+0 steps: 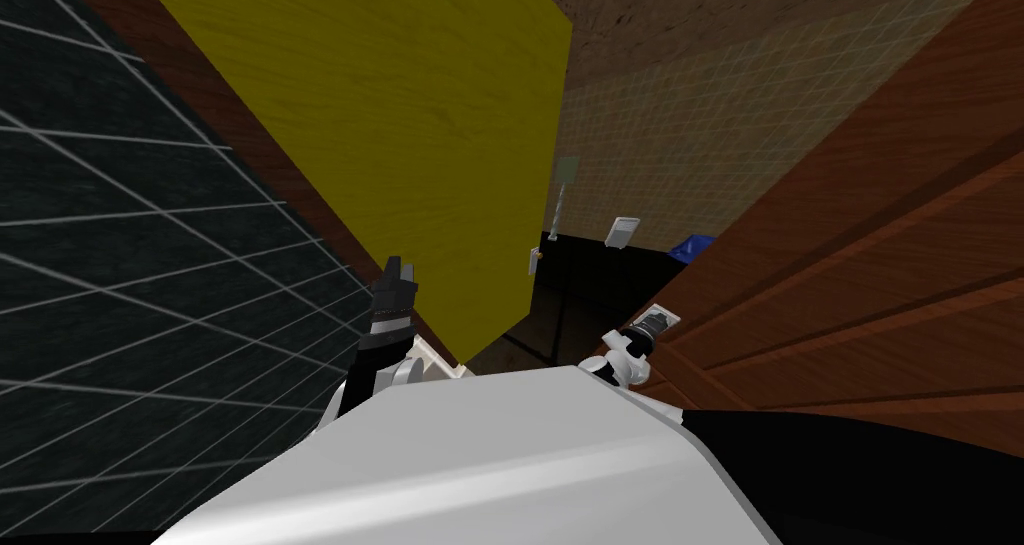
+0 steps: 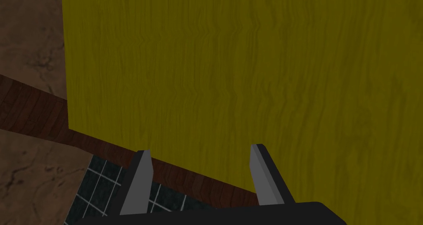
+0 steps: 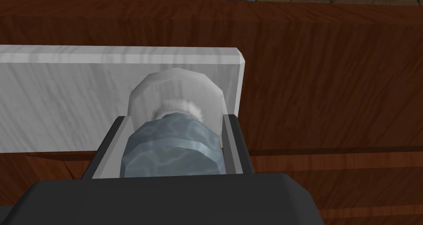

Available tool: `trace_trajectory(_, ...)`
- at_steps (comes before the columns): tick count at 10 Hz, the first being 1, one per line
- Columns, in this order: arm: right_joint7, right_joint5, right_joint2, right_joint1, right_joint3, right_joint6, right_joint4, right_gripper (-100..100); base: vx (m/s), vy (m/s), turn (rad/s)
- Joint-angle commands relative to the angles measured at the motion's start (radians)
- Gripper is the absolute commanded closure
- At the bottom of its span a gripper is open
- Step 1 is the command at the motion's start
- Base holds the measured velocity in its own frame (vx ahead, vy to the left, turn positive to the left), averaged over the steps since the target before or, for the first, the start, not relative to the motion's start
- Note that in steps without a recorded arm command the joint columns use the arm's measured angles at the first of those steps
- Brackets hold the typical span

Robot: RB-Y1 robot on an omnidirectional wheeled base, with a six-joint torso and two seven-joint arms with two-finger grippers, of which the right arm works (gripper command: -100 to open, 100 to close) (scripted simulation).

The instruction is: Push the door open

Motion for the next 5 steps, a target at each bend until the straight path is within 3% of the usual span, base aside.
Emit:
trace_trajectory(1,0.001,0.001,-0.003,-0.002,0.002,-0.003,-0.003,100,0.0,0.0,0.0)
trace_trajectory(2,0.016,-0.001,-0.01,-0.016,-0.036,-0.006,-0.009,100,0.003,-0.052,0.081)
trace_trajectory(5,0.041,-0.004,-0.019,-0.042,-0.092,-0.016,-0.023,100,0.023,-0.115,0.092)
